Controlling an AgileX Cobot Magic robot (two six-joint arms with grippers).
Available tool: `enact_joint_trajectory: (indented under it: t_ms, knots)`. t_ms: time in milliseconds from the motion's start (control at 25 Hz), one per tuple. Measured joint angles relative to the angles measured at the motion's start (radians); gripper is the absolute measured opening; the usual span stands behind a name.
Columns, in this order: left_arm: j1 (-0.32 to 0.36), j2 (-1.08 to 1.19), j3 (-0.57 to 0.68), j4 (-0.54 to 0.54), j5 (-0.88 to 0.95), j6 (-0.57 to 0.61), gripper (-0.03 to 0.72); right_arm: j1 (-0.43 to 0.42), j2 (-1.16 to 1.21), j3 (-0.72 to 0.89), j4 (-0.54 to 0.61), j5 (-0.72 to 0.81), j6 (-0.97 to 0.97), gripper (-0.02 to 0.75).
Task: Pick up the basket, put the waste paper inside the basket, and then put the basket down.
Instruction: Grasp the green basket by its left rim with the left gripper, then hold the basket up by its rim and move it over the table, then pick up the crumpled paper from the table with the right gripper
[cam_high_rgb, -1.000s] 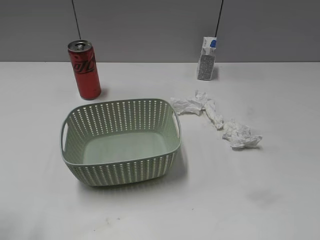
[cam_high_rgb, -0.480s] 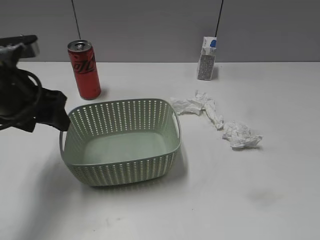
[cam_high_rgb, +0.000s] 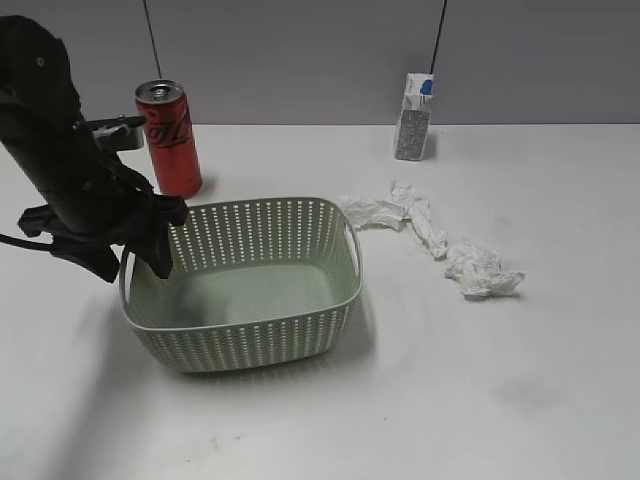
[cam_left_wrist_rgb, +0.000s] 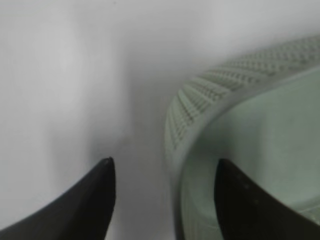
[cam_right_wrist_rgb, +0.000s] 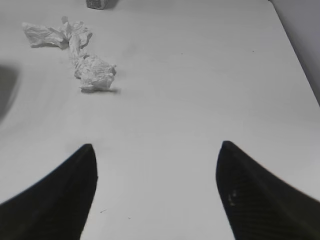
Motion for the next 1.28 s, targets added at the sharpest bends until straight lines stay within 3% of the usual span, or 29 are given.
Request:
enact_joint_trajectory:
  t_ms: [240, 360, 880, 1080, 1280]
  knots:
    - [-0.001, 0.000, -0.001, 0.000, 0.004, -0.002, 0.111, 0.000, 0.000, 0.000, 0.000, 0.000, 0.000, 0.559]
    - [-0.002, 0.000, -0.001, 0.008, 0.013, -0.004, 0.021, 0.000, 0.000, 0.000, 0.000, 0.000, 0.000, 0.559]
    - [-0.003, -0.171, -0.001, 0.131, 0.060, -0.014, 0.005, 0.000, 0.068, -0.005, 0.068, -0.011, -0.005, 0.559]
    - [-0.003, -0.172, -0.001, 0.079, 0.049, -0.021, 0.005, 0.000, 0.401, -0.048, 0.158, -0.145, -0.105, 0.559]
    - [-0.003, -0.172, -0.001, 0.049, 0.027, -0.024, 0.005, 0.000, 0.893, -0.172, 0.295, -0.336, -0.300, 0.559]
